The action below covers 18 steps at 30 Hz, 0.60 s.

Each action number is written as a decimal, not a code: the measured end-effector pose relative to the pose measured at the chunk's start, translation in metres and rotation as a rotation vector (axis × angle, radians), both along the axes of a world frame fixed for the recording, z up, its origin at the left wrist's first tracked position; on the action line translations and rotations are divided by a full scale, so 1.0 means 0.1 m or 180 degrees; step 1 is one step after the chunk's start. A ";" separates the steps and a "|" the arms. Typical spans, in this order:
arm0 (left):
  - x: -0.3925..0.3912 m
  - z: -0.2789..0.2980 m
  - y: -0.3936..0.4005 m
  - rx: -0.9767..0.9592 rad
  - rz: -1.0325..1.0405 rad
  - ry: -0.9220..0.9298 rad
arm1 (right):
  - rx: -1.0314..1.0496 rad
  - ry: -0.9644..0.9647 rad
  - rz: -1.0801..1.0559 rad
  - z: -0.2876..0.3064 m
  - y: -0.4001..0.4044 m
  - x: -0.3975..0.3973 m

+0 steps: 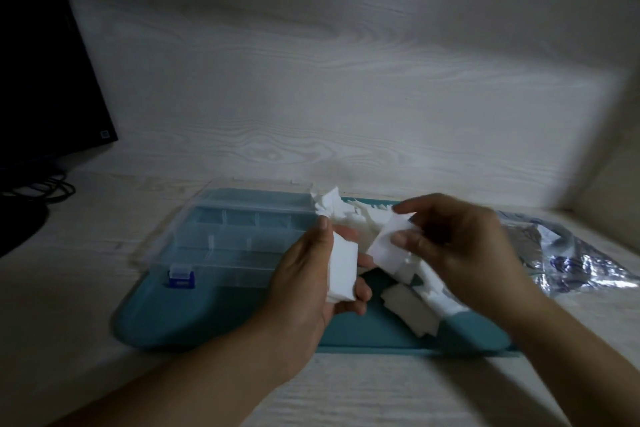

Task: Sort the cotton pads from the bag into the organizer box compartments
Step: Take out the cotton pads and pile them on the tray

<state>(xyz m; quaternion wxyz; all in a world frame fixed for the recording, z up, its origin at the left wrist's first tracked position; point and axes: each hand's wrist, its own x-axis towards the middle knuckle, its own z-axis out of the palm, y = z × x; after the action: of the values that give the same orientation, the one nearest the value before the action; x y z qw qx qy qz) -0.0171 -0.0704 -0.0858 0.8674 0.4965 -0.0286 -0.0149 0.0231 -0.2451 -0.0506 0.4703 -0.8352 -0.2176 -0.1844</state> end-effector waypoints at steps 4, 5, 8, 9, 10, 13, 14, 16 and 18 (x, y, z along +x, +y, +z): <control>-0.01 0.00 0.00 0.0066 -0.0086 0.0034 | 0.1012 0.0943 0.0846 0.18 -0.06 -0.07; -0.01 0.00 0.00 0.0079 -0.0142 0.0049 | 0.1021 0.1086 0.1007 0.17 -0.02 -0.11; -0.02 0.01 0.00 0.0059 -0.0334 0.0099 | 0.0610 0.0841 0.0968 0.05 0.17 -0.19; -0.02 0.01 0.00 0.0028 -0.0397 0.0103 | 0.0307 0.0608 0.0836 0.01 0.21 -0.21; -0.01 0.01 0.00 0.0007 -0.0448 0.0092 | 0.0104 0.0429 0.0725 -0.03 0.25 -0.22; -0.02 0.01 0.01 0.0072 -0.0608 0.0037 | 0.0189 0.0233 0.0427 -0.09 0.27 -0.24; -0.02 0.00 0.01 0.0071 -0.0633 0.0031 | 0.0240 0.0183 0.0358 -0.11 0.27 -0.23; -0.01 -0.01 0.01 0.0015 -0.0673 0.0008 | 0.0183 -0.0019 0.0214 -0.14 0.26 -0.22; 0.00 -0.01 0.01 0.0056 -0.0707 -0.0033 | -0.0047 -0.0283 0.0008 -0.16 0.24 -0.20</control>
<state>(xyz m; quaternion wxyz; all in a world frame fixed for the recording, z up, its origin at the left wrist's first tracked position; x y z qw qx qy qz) -0.0174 -0.0695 -0.0871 0.8559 0.4980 -0.0878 -0.1087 0.0036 -0.2208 -0.0666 0.4541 -0.8293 -0.2406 -0.2192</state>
